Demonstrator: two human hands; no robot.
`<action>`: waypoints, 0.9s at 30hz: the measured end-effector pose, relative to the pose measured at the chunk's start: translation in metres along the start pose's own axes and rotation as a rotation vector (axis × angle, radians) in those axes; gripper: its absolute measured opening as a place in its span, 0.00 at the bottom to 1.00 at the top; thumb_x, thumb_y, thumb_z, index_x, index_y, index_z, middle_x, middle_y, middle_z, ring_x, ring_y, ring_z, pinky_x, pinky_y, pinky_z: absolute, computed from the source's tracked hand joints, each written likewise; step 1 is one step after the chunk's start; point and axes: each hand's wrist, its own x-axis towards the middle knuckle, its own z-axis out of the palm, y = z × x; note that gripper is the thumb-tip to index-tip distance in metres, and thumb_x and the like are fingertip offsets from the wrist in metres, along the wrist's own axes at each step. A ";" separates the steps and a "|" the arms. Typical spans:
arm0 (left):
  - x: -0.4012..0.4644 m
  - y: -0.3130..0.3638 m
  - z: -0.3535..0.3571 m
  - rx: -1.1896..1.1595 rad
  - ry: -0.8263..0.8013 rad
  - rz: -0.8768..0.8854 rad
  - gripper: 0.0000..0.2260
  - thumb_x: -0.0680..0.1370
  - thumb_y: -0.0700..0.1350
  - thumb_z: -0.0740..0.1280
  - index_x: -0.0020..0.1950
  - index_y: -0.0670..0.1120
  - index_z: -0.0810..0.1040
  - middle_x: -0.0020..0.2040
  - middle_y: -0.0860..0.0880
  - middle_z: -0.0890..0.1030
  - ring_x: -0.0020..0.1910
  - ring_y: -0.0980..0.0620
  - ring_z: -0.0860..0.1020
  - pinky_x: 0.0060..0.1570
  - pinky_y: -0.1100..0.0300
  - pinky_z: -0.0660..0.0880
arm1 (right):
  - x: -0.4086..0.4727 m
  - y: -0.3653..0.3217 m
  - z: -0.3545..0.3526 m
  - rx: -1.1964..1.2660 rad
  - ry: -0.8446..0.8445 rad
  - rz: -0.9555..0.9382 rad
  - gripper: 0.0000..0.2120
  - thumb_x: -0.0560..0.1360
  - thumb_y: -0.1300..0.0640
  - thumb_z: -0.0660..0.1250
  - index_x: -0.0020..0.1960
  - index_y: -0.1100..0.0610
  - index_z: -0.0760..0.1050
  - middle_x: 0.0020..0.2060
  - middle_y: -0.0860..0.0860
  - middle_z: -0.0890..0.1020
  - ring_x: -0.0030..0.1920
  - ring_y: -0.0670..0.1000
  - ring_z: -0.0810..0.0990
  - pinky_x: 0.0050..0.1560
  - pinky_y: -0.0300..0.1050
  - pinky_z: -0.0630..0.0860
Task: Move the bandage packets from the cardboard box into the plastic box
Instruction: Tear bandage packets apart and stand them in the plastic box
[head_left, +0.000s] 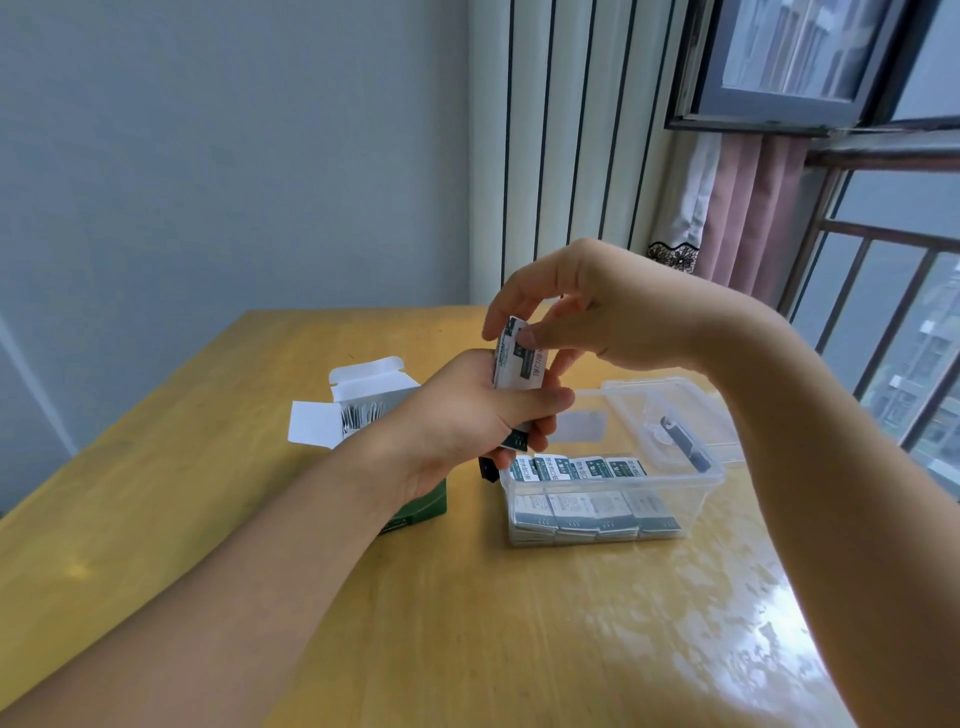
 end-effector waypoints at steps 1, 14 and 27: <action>0.000 0.000 0.000 -0.008 0.009 -0.008 0.05 0.78 0.43 0.72 0.47 0.42 0.79 0.34 0.48 0.80 0.33 0.53 0.79 0.25 0.64 0.70 | 0.000 0.000 0.000 -0.002 0.001 0.000 0.11 0.79 0.66 0.65 0.53 0.54 0.83 0.51 0.47 0.84 0.44 0.47 0.86 0.41 0.44 0.84; 0.005 -0.003 0.002 0.069 0.095 -0.009 0.06 0.80 0.43 0.69 0.44 0.44 0.77 0.34 0.48 0.76 0.29 0.56 0.76 0.25 0.64 0.69 | 0.001 0.001 0.000 -0.131 0.041 -0.015 0.10 0.78 0.66 0.67 0.53 0.53 0.82 0.45 0.46 0.86 0.40 0.43 0.86 0.45 0.45 0.84; 0.006 -0.009 0.018 0.228 0.122 -0.015 0.18 0.78 0.55 0.70 0.63 0.49 0.71 0.49 0.50 0.84 0.43 0.55 0.85 0.27 0.63 0.75 | -0.006 0.026 -0.010 0.042 0.026 0.138 0.09 0.76 0.71 0.68 0.50 0.60 0.83 0.45 0.50 0.86 0.46 0.49 0.87 0.42 0.40 0.83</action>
